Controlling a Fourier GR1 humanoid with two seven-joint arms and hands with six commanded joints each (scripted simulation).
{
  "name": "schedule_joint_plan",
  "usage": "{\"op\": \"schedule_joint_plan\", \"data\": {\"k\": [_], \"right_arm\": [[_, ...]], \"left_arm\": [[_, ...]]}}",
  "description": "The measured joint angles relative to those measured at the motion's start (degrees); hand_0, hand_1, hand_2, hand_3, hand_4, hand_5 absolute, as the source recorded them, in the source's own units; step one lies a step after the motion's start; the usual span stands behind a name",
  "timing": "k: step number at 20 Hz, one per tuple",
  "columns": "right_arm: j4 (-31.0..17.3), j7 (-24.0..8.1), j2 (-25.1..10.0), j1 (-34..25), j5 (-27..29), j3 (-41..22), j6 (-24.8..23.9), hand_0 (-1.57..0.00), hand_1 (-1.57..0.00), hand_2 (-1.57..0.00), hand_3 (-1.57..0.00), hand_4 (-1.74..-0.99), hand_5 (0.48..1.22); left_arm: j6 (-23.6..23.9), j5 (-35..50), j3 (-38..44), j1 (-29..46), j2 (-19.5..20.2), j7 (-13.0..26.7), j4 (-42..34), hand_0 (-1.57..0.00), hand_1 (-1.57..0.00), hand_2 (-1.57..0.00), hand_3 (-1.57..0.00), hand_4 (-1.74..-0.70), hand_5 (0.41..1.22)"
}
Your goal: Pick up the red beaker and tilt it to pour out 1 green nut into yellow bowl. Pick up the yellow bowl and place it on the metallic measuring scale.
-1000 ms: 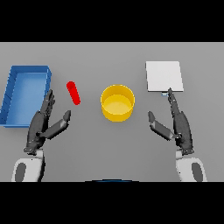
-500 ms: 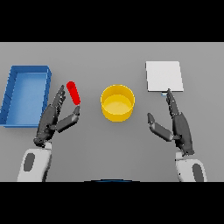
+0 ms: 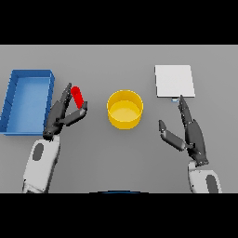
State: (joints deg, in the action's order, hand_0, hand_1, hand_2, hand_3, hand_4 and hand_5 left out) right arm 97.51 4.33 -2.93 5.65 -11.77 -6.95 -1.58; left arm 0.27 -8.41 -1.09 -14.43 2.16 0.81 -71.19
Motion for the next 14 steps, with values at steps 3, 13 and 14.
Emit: {"op": "schedule_joint_plan", "data": {"k": [3,13,14], "right_arm": [[0.42,0.3,0.37,-0.07,0.46,0.08,-0.09,0.0,0.0,0.0,0.0,-1.336,0.688],[-0.02,0.03,0.2,-0.81,0.69,0.5,-0.1,0.0,0.0,0.0,0.0,-1.298,0.682],[0.48,-0.11,-0.41,-0.87,1.03,1.03,-0.02,0.0,0.0,0.0,0.0,-1.295,0.683]], "left_arm": [[-0.34,0.53,1.39,-3.6,0.34,-1.9,4.45,0.0,0.0,0.0,0.0,-1.32,0.713],[-0.34,-0.03,2.68,-11.2,0.04,-4.89,13.44,0.0,0.0,0.0,0.0,-1.36,0.735],[0.08,0.14,2.99,-12.26,-0.2,-5.04,13.75,0.0,0.0,-0.03,0.0,-1.39,0.752]]}}
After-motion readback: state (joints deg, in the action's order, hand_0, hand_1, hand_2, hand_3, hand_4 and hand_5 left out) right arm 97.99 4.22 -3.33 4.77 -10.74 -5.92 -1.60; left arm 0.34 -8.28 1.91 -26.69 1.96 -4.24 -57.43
